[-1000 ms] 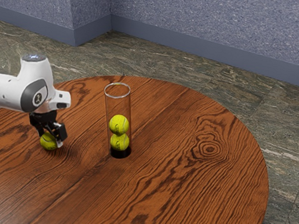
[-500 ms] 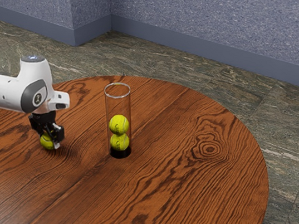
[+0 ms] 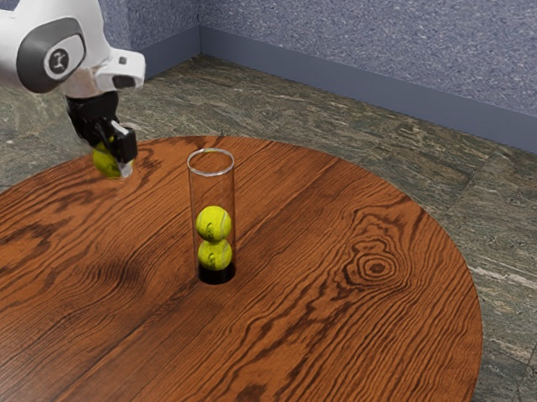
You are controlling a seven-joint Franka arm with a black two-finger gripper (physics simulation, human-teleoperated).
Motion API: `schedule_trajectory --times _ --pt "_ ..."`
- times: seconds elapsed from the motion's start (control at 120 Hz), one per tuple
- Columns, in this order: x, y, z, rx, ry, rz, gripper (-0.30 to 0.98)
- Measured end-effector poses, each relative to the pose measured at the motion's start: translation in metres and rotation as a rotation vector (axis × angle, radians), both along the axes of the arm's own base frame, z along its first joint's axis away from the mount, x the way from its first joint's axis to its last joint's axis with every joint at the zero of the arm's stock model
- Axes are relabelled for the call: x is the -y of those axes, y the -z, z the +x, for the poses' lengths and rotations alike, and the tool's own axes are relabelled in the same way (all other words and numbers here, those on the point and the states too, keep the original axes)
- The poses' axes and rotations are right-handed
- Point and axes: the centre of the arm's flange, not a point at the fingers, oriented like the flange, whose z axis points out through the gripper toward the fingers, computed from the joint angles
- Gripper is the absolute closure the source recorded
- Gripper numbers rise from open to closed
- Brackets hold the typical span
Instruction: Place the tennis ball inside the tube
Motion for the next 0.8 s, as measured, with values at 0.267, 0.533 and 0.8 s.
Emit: schedule_trajectory --times 0.267,0.533,0.8 --pt "0.080 -0.071 -0.019 -0.022 0.124 -0.017 0.36" --pt "0.111 -0.069 0.004 -0.060 0.185 -0.073 0.35" --pt "0.138 -0.060 0.040 -0.072 0.252 -0.093 0.34"
